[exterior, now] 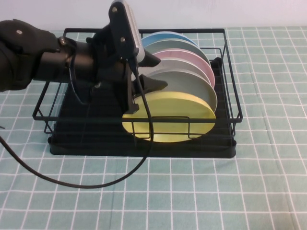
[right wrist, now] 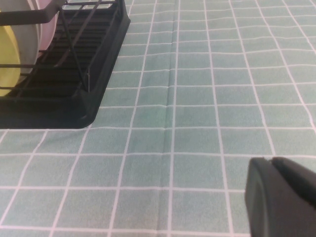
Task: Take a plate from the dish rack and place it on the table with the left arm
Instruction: Grasp the plate from the shelf
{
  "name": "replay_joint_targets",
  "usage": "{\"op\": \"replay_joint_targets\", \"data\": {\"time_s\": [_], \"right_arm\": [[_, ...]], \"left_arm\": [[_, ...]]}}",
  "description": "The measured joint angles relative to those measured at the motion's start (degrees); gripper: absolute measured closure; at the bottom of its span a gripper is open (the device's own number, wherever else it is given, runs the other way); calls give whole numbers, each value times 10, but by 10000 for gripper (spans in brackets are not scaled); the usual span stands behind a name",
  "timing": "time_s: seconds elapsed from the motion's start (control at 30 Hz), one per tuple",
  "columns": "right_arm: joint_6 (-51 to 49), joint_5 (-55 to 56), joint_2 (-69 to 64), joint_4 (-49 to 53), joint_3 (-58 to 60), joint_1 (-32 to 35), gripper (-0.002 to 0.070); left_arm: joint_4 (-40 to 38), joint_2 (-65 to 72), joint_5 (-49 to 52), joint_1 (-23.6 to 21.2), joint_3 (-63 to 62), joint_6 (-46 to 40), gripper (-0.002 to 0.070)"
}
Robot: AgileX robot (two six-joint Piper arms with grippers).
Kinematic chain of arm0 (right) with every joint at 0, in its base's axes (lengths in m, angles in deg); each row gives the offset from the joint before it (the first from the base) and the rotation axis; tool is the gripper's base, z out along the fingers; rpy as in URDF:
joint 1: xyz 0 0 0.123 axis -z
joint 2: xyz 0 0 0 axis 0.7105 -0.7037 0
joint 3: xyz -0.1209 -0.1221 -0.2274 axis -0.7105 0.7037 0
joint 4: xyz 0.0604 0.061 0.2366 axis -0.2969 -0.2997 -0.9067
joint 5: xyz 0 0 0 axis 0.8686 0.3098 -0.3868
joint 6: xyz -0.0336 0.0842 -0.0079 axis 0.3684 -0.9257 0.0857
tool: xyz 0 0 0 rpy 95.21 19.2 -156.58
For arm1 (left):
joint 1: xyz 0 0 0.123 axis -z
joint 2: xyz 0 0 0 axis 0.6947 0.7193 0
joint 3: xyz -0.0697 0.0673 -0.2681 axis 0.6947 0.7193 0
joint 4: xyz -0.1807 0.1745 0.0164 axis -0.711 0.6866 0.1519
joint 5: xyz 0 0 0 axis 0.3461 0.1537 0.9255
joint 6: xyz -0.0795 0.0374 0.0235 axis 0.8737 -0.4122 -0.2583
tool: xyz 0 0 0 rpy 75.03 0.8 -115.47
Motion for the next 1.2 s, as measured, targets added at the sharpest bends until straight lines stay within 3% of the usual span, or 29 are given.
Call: {"op": "replay_joint_targets", "data": {"time_s": [0.13, 0.63, 1.2], "right_arm": [[0, 0, 0, 0, 0, 0, 694], [0, 0, 0, 0, 0, 0, 694], [0, 0, 0, 0, 0, 0, 694]], "left_arm": [[44, 5, 19, 0, 0, 30, 323], [72, 12, 47, 34, -6, 38, 326], [96, 3, 33, 35, -4, 58, 326]]}}
